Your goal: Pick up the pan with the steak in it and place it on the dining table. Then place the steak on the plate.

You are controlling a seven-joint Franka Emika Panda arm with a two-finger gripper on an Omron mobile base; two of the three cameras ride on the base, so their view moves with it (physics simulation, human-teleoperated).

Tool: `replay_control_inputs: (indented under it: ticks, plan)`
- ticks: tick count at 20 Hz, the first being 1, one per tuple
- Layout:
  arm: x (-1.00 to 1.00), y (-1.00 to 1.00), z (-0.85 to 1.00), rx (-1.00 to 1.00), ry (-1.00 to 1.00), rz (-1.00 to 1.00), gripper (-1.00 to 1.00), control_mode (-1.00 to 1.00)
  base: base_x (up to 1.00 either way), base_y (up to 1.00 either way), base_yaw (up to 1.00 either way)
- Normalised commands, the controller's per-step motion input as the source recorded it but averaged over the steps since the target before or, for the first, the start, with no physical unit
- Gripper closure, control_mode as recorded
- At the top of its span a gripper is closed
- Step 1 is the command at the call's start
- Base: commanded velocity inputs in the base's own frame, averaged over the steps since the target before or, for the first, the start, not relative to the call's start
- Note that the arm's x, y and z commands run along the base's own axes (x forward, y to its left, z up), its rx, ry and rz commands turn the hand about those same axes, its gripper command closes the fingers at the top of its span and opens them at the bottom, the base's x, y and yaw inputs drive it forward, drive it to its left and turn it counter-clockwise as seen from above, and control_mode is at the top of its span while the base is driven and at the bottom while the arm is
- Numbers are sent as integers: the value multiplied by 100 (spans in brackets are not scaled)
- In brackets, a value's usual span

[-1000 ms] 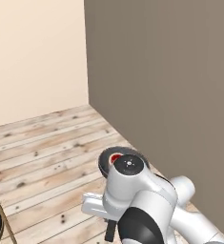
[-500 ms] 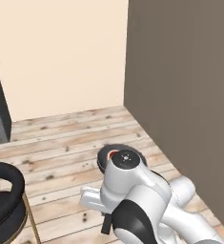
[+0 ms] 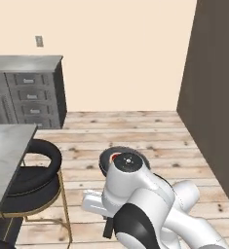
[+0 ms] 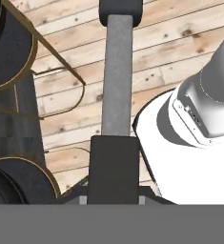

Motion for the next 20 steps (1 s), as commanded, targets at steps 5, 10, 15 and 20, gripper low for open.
replay_control_inputs:
  ticks: [5,10,15,20]
  plan:
    - [0,0,0,0,0,0,100,100,-3,0,50]
    - [0,0,0,0,0,0,100,100,-3,0,50]
    - [0,0,0,0,0,0,100,100,-4,0,50]
    - [0,0,0,0,0,0,100,100,-4,0,50]
